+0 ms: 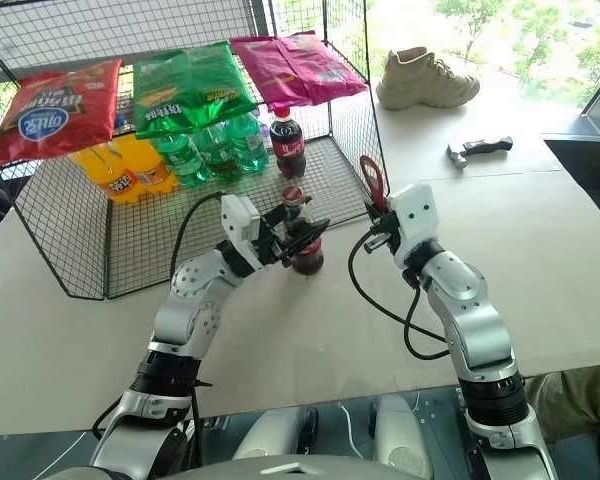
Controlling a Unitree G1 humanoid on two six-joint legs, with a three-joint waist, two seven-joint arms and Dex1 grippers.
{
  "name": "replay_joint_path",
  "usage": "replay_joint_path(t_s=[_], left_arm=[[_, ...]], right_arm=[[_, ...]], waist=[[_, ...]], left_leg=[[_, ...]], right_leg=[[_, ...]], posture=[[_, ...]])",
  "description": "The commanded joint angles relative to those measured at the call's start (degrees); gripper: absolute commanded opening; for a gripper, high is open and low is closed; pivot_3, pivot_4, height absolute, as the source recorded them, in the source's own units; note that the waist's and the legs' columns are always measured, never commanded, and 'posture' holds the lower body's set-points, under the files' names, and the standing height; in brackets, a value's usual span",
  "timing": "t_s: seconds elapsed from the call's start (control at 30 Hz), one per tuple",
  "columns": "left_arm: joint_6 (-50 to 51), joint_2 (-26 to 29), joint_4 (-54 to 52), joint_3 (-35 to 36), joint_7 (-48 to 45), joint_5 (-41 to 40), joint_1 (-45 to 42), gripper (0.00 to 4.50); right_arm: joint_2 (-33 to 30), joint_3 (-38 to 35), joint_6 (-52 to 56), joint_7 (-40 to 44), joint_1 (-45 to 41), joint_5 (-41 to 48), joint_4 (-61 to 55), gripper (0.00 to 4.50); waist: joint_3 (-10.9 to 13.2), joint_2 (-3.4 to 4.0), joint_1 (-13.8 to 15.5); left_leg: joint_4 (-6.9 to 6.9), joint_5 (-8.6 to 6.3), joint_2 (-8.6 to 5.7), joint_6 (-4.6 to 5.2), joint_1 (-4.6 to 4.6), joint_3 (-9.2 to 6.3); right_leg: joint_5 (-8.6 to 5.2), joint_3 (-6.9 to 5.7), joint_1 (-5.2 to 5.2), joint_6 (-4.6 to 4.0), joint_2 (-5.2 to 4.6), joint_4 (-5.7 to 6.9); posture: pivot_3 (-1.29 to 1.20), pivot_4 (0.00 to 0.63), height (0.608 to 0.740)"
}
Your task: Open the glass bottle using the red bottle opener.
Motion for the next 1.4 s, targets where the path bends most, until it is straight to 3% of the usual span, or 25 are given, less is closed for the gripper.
replay_joint_path(t_s=[0.03,0.47,0.63,1.4], left_arm=[[-1.00,-0.22,-1.85,0.32,-0.32,-0.62,-0.50,2.27],[-0.29,-0.26,-2.56,0.89,0.20,-1.28,-0.66,2.27],[-0.26,-0.23,-2.73,0.84,-0.24,-1.62,-0.60,4.47],[-0.74,-0.28,-3.23,0.98,-0.27,-2.53,-0.88,4.47]], right_arm=[[-0.02,-0.82,-1.29,0.15,-0.10,0.18,-1.59,0.00],[0.06,-0.05,-1.71,0.81,-0.60,-0.12,-0.73,0.00],[0.26,0.03,-1.85,0.88,-0.35,-0.33,-0.69,0.00],[0.56,-0.12,-1.88,0.90,-0.06,-0.71,-0.65,0.00]], waist=[[0.00,0.00,0.00],[0.01,0.00,0.00],[0.02,0.00,0.00],[0.03,0.00,0.00]], left_leg=[[0.00,0.00,0.00,0.00,0.00,0.00],[-0.02,0.00,0.00,0.01,-0.01,-0.01],[-0.02,0.00,0.00,0.01,-0.01,-0.01],[-0.04,0.00,0.00,0.00,-0.01,-0.01]], right_leg=[[0.00,0.00,0.00,0.00,0.00,0.00],[0.00,0.00,0.00,0.00,0.00,-0.02],[0.00,-0.01,0.00,0.00,0.00,-0.03],[0.00,-0.01,-0.01,0.00,0.00,-0.04]], posture=[[0.00,0.150,0.740],[0.00,0.150,0.740],[0.00,0.150,0.740],[0.00,0.150,0.740]])
